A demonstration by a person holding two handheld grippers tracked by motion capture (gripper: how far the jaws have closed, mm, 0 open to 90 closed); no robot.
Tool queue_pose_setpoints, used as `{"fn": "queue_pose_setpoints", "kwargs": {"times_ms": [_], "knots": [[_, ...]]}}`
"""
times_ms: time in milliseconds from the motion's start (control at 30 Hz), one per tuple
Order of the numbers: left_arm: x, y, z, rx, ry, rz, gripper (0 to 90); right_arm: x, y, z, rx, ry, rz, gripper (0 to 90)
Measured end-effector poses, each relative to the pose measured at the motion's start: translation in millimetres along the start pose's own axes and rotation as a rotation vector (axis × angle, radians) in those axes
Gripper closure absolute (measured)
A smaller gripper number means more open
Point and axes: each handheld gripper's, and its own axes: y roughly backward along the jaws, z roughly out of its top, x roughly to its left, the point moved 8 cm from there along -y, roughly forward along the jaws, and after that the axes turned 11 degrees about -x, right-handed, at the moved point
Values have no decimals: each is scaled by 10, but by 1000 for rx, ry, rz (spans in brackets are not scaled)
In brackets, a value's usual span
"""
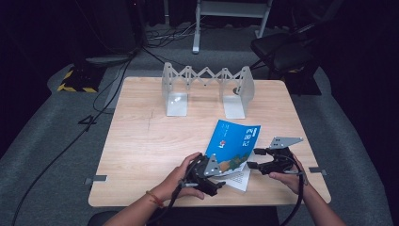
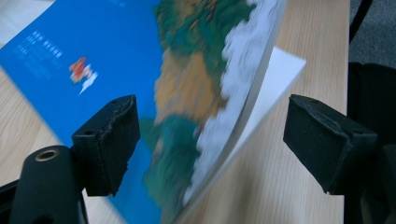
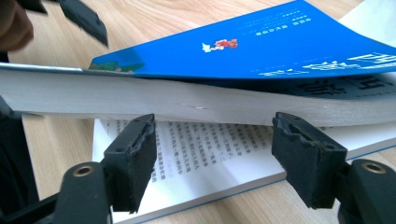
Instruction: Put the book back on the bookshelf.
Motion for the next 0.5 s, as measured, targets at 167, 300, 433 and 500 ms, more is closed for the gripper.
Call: {"fn": "queue_pose_setpoints", "kwargs": {"times_ms": [167, 300, 433, 500], "knots": [[-12, -150, 31, 0, 18, 16, 194, 8, -9, 43, -9, 6, -15, 307], [0, -231, 24, -19, 41, 31, 233, 11, -22, 83, -21, 10, -27, 302], [49, -256, -7, -34, 51, 77, 321, 4, -37, 100, -28, 6, -32, 289], [59, -251, -25, -39, 45, 78, 413, 0, -46, 109, -36, 0, -35, 282]]}}
